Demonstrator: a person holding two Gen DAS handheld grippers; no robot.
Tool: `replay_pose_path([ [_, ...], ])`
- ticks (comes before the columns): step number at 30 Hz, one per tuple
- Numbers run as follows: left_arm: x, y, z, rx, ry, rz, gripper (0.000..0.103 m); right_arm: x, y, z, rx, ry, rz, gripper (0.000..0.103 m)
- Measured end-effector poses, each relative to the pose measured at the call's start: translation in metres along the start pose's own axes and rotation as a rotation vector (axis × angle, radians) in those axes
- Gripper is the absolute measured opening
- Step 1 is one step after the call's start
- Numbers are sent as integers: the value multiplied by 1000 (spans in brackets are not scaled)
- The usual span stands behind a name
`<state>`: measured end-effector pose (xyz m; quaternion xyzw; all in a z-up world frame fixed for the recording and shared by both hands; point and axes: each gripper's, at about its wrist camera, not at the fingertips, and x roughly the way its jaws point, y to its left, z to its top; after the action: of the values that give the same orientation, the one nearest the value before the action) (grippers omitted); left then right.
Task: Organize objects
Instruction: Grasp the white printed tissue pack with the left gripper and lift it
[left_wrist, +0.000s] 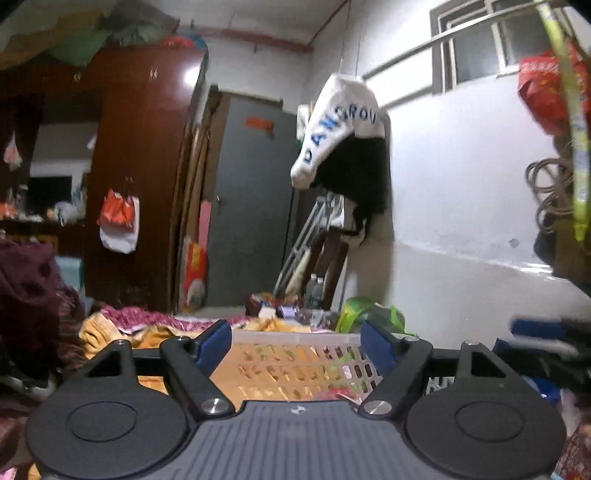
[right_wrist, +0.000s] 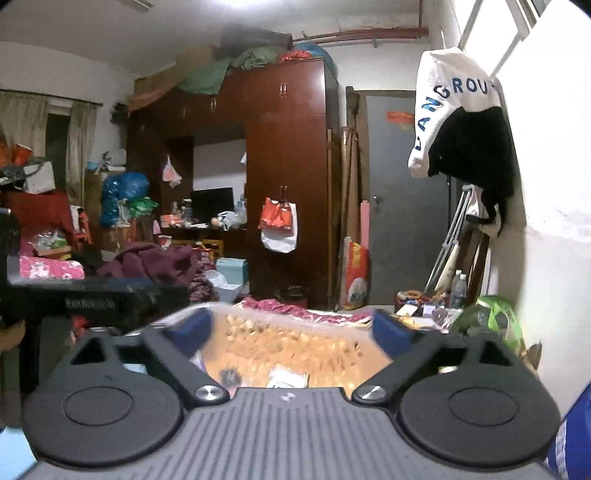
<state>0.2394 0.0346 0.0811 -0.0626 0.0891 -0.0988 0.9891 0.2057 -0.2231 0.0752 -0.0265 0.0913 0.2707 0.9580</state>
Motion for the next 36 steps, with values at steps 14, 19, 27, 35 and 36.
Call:
replay_pose_path([
  [14,-74,-54,-131,114,278,-170,91,-24,-3,-123,60,370,55,100],
  [19,-68,-75,-138,177,332,-146,91,-18,1,-129,43,411,77,75],
  [27,-65,-71,-142,161,360,-51,92,-18,11,-127,-12,419,23,60],
  [35,-65,-47,-140,104,380,-31,92,-23,8,-127,8,385,4,42],
  [36,-64,-49,-141,111,391,-45,92,-23,9,-127,4,381,-1,42],
])
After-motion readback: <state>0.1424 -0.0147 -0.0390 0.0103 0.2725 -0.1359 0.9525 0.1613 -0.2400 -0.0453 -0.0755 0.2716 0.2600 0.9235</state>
